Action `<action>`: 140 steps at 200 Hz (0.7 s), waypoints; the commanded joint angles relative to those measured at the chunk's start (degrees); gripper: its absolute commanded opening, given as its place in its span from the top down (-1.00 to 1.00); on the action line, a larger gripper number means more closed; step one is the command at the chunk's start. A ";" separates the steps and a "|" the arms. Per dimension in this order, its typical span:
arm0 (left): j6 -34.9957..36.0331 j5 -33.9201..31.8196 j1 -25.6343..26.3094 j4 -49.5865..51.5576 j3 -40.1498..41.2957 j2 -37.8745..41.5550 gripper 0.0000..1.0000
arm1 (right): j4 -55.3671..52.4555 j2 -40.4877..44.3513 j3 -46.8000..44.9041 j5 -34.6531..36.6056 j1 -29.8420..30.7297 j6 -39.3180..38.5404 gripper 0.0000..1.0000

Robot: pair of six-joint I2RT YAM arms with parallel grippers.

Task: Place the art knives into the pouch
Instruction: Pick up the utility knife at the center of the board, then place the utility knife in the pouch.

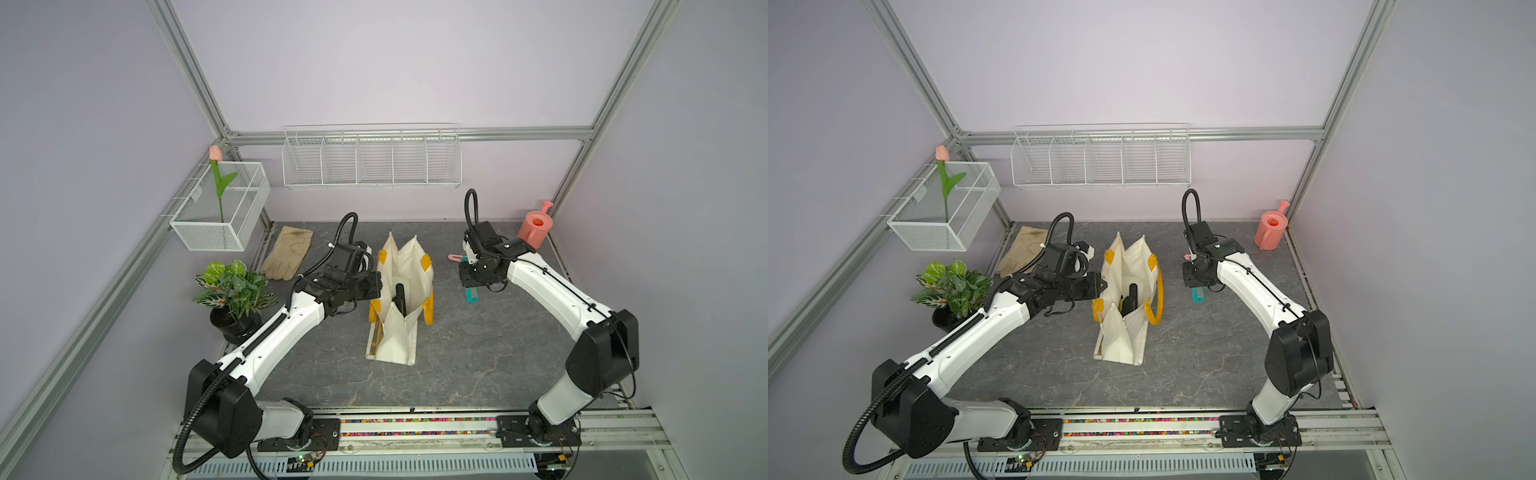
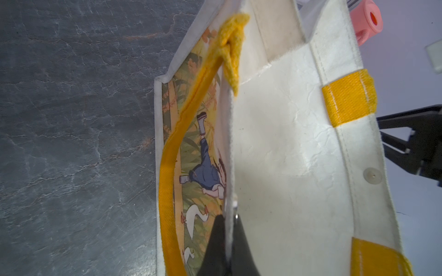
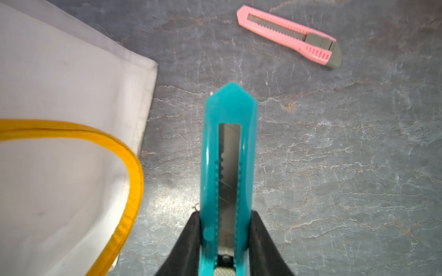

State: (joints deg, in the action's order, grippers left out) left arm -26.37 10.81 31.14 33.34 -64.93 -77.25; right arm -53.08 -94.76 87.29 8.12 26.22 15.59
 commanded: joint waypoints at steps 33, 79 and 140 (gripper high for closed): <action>-0.35 0.73 -0.19 0.89 0.85 -0.29 1.00 | -9.44 1.07 15.00 -0.13 4.88 -1.29 0.61; -0.45 1.30 -0.20 0.67 0.68 -0.35 1.00 | -11.15 -3.46 24.72 -2.22 9.10 -1.03 0.62; -0.40 1.39 -0.16 1.24 0.78 0.33 1.00 | -13.41 -13.82 39.60 -2.63 16.70 -1.23 0.63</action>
State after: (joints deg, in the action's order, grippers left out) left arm -26.39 11.40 31.11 33.28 -64.90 -77.25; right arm -63.81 -104.99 121.73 6.24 40.45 14.96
